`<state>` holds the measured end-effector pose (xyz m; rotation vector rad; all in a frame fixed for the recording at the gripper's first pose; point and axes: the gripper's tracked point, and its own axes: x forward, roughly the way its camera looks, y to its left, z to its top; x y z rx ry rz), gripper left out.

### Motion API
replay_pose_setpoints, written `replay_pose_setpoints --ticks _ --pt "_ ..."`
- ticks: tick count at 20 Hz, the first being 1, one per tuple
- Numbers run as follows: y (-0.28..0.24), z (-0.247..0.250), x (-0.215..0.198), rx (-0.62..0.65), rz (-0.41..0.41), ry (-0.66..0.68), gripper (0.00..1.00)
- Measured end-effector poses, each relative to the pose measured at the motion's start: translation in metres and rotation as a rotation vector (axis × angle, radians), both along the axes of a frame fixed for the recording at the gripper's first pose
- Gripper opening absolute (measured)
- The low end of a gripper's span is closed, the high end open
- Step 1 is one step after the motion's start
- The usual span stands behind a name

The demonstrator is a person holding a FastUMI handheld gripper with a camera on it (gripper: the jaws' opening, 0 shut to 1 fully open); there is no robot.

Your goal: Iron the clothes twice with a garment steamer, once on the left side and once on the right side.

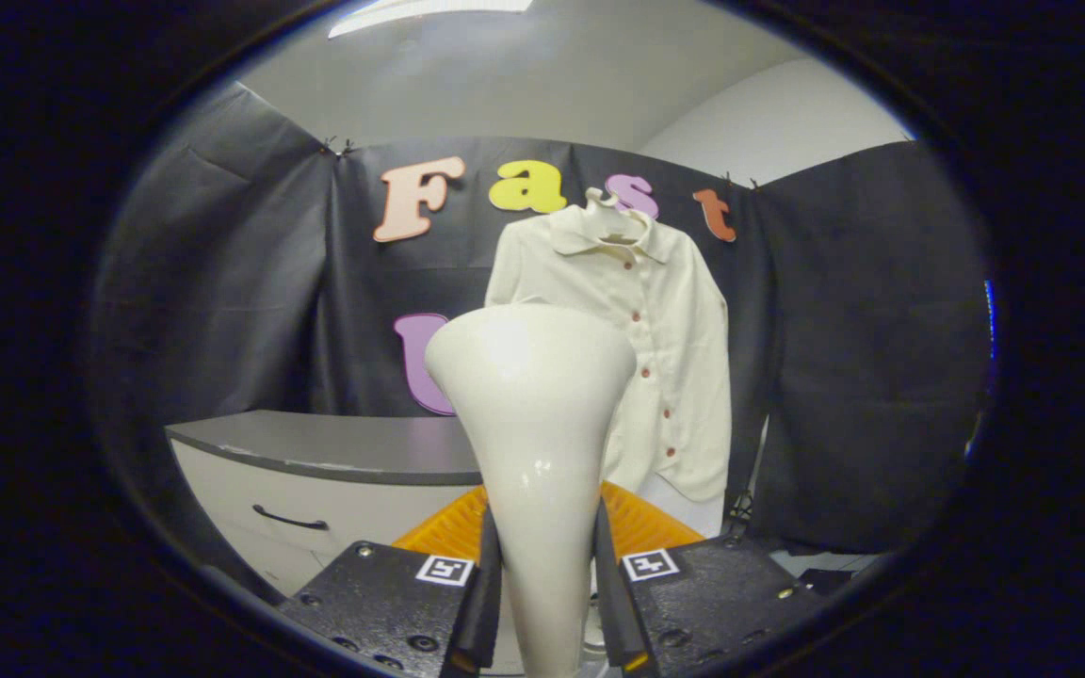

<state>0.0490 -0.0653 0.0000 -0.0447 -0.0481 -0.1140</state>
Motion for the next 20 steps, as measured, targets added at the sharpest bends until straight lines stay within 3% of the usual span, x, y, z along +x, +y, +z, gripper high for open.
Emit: replay_pose_setpoints --ticks 9,13,20 --pt "0.05 0.061 -0.068 0.004 0.072 -0.159 0.43" --pt "0.052 0.054 -0.09 -0.032 0.078 -0.147 0.43" --pt "0.068 0.038 -0.093 -0.045 0.099 -0.112 0.44"
